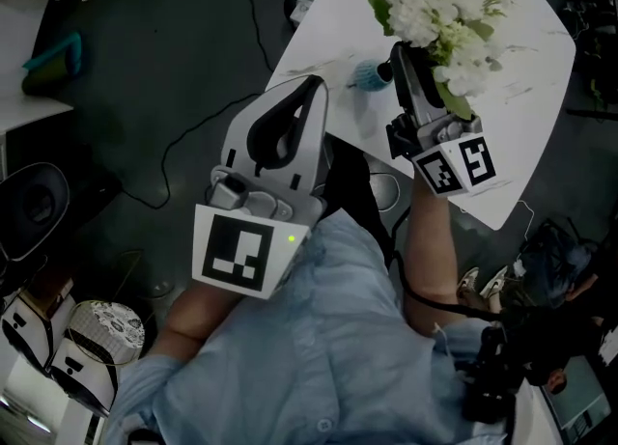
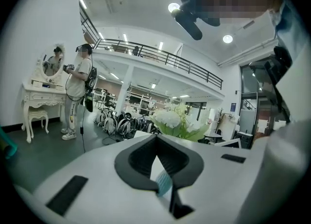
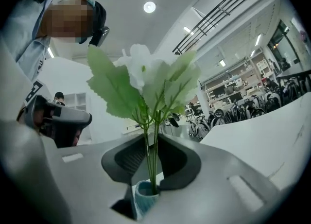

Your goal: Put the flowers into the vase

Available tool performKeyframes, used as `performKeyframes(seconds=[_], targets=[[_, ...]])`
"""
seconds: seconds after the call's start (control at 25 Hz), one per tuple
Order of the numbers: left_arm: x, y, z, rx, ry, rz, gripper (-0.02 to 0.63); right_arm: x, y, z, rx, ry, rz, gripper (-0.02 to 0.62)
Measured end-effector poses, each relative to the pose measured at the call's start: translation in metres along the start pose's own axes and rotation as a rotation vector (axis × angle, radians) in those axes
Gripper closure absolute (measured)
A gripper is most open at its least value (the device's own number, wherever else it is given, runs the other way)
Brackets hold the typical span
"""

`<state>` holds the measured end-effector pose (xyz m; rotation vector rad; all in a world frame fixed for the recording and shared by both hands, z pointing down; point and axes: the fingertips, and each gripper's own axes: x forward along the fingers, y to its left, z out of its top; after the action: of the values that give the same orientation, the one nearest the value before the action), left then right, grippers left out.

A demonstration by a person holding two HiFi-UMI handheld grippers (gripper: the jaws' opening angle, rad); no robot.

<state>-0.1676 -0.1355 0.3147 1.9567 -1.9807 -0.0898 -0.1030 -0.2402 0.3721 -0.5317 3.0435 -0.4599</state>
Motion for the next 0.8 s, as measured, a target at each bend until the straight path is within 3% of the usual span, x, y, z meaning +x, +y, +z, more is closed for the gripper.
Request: performKeyframes(seconds=[0.24,0.8], targets=[[0.000,-0.015,0.000,0.015,0.002,-0.029,0.601,-0.013,-0.007,-0.011,-0.001,0.047,-0.054,0.465],[0.006,-0.028,0.012,0.057,-0.028,-0.061,0.601,-0.042,-0.017,-0.013,0.031,0.080,-0.174,0.428]])
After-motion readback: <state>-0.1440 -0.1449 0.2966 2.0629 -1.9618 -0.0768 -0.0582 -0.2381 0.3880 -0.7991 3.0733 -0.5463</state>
